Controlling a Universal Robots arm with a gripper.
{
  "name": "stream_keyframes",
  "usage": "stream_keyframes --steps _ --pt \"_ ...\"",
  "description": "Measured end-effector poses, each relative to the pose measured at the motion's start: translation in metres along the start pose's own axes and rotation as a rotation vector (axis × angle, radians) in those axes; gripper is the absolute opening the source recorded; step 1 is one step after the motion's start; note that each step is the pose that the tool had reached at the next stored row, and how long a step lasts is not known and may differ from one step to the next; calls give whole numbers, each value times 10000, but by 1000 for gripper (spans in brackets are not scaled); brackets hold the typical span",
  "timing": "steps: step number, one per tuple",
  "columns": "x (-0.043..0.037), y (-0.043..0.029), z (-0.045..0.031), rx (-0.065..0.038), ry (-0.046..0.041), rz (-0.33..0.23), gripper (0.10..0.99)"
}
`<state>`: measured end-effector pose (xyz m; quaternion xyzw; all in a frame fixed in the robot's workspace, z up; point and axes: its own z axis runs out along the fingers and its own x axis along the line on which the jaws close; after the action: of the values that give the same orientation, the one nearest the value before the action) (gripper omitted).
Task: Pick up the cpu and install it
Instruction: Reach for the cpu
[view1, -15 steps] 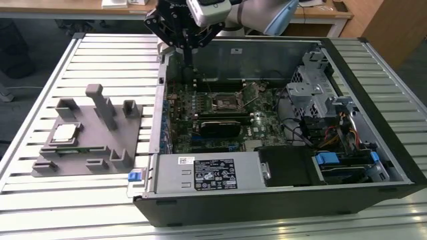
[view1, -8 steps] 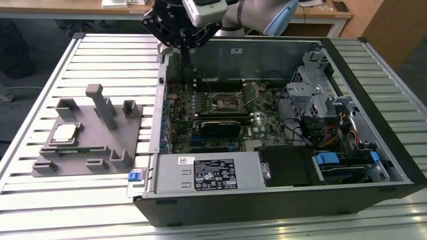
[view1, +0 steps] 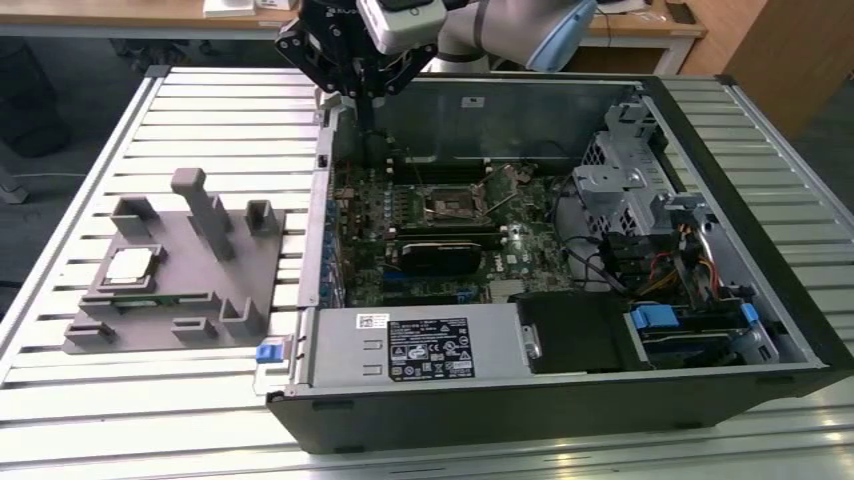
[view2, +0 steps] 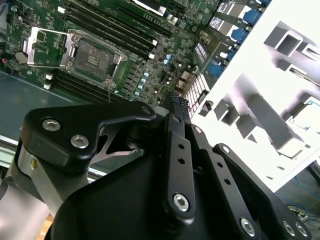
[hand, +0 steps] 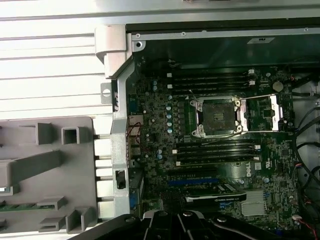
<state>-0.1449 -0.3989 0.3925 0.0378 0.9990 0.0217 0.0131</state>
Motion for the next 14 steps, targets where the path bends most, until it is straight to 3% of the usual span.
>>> stream_keyframes --steps 14 --pt "66 -5 1 0 0 1 106"
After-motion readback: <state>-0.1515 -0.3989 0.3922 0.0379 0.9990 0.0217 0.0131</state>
